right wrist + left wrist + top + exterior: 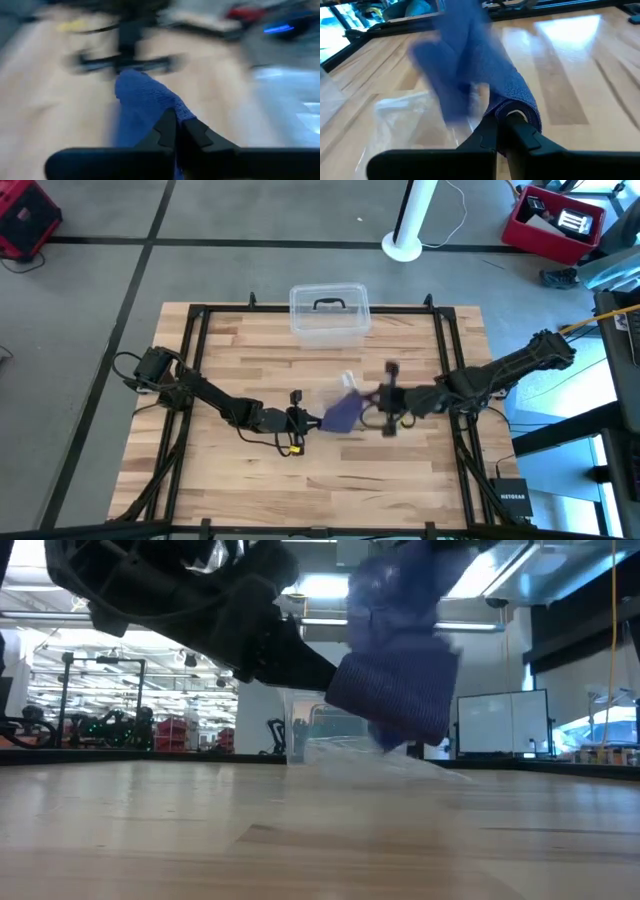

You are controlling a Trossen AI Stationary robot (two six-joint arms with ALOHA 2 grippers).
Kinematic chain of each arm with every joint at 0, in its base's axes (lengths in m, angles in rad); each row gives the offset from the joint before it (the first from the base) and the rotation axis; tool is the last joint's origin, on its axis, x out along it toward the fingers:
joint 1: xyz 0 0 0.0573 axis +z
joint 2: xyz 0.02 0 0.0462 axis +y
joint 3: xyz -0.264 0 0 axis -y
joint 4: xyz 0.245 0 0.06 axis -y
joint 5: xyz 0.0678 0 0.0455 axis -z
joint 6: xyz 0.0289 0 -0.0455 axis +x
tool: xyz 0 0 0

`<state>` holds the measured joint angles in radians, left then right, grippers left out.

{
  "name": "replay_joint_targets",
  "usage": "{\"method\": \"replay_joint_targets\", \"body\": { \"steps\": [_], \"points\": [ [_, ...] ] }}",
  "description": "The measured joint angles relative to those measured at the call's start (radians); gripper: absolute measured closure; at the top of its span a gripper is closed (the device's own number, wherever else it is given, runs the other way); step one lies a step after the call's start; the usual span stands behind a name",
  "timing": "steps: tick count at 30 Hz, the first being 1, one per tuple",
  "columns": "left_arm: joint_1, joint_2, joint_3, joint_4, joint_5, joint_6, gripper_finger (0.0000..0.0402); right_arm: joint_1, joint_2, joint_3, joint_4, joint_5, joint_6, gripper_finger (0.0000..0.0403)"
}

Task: Roll bandage
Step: Roll the violet bandage

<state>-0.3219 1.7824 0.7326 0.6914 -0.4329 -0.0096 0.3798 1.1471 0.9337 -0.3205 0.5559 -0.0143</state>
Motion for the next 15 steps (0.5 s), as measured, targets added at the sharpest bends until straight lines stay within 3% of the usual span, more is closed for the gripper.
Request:
{"method": "replay_joint_targets", "body": {
  "steps": [2,5,10,15],
  "points": [
    [-0.016,0.000,0.000,0.004,0.000,-0.007,0.0397,-0.033,-0.004,0.000,0.000,0.100,-0.016,0.0386],
    [-0.050,0.000,0.003,0.015,0.000,-0.027,0.0397,-0.097,-0.003,-0.002,-0.050,0.131,0.049,0.0391],
    [-0.109,-0.015,0.052,0.039,0.002,-0.009,0.0394,-0.211,0.034,-0.011,-0.195,-0.019,0.231,0.0371],
    [-0.138,-0.075,0.087,-0.006,0.010,-0.006,0.0392,-0.259,0.050,-0.078,-0.240,-0.051,0.253,0.0284]
  ]
}}
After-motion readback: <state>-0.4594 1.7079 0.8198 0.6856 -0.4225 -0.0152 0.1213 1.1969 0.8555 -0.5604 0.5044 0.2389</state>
